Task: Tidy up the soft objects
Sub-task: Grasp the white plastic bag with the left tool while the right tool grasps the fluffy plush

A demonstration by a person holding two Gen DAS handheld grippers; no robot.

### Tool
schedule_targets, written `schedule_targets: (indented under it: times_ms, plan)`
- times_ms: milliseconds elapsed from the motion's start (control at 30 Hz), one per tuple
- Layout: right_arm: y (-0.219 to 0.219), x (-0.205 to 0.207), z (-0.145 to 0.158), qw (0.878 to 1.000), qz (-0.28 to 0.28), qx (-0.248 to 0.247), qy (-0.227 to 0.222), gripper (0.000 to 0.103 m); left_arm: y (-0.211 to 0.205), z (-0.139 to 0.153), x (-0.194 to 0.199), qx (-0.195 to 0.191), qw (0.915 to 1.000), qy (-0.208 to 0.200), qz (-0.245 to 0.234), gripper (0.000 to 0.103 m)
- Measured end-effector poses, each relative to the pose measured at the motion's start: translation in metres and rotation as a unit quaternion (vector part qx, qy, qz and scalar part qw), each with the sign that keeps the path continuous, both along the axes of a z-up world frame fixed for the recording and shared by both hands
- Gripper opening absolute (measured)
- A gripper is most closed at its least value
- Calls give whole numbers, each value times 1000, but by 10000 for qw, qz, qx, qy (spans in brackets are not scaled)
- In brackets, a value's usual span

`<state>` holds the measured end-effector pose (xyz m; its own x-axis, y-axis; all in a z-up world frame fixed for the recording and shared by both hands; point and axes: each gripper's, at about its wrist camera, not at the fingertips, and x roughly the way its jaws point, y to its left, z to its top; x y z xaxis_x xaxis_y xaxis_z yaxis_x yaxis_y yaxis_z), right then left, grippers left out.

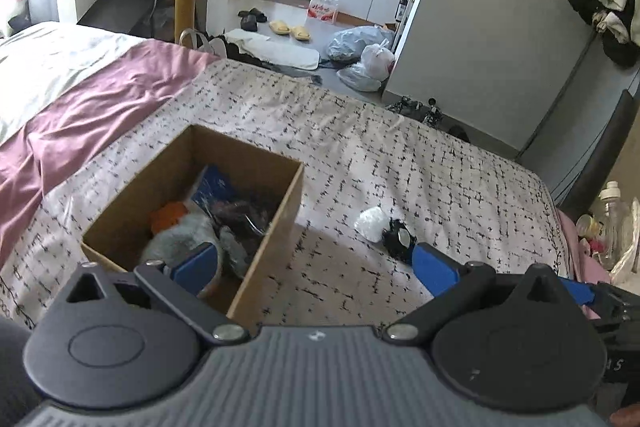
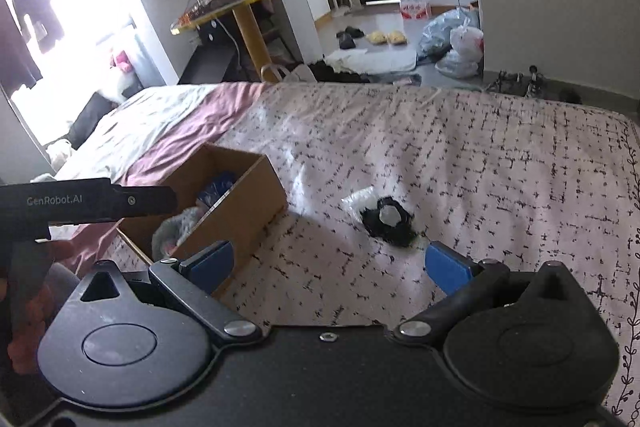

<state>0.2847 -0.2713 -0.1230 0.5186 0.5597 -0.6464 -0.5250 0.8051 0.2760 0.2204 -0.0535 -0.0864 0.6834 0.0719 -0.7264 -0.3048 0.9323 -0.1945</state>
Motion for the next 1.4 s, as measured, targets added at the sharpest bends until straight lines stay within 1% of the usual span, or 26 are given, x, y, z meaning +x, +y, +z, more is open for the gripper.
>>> schedule_targets:
  times_ms: [167,300,367,467,567,667,733,767,833,867,967,1033,1100,1233,1300,1400]
  plan:
    - [7,4,-3,9989,308,-304,-172,103,-19,-12,7,79,9998,170,36,103]
    - [12,6,-6,9969,580,-315,-422,102,-27,-20,15,27,9997,230,82,102]
    - [13,11,-10,9962,608,-415,-468,100,-31,-24,20,35,9996,270,93,102]
    - [13,22,-19,9961,527,-536,-466,93,-36,-30,30,-16,9995,290,130,100]
    - [7,33,-26,9976,422,-381,-399,92,-40,-38,39,-54,9993,337,181,98]
    - [0,46,-30,9980,510,-117,-359,92,-43,-47,48,-132,9991,326,222,93]
    - [-2,56,-36,9981,481,-175,-352,88,-43,-52,53,-239,9989,297,286,85]
    - [-2,60,-38,9981,476,-210,-343,87,-44,-54,56,-231,9988,290,307,84]
    - [-1,65,-45,9980,468,-200,-363,81,-45,-58,62,-240,9986,294,359,75]
    - [-1,67,-50,9983,454,-132,-334,80,-45,-61,64,-276,9986,280,361,73]
    - [-7,77,-68,9989,326,326,-58,76,-44,-70,74,-377,9981,270,416,68]
    - [-6,86,-79,9993,214,296,128,66,-43,-77,81,-456,9976,299,434,65]
    - [-3,91,-87,9994,227,193,155,63,-43,-82,87,-523,9973,271,449,64]
    - [0,98,-100,9997,179,112,129,59,-45,-90,98,-401,9976,287,495,64]
    - [4,100,-106,9995,272,91,124,57,-42,-96,104,-480,9968,315,555,64]
    - [14,98,-110,9982,571,-50,-168,57,-40,-101,113,-481,9966,314,589,64]
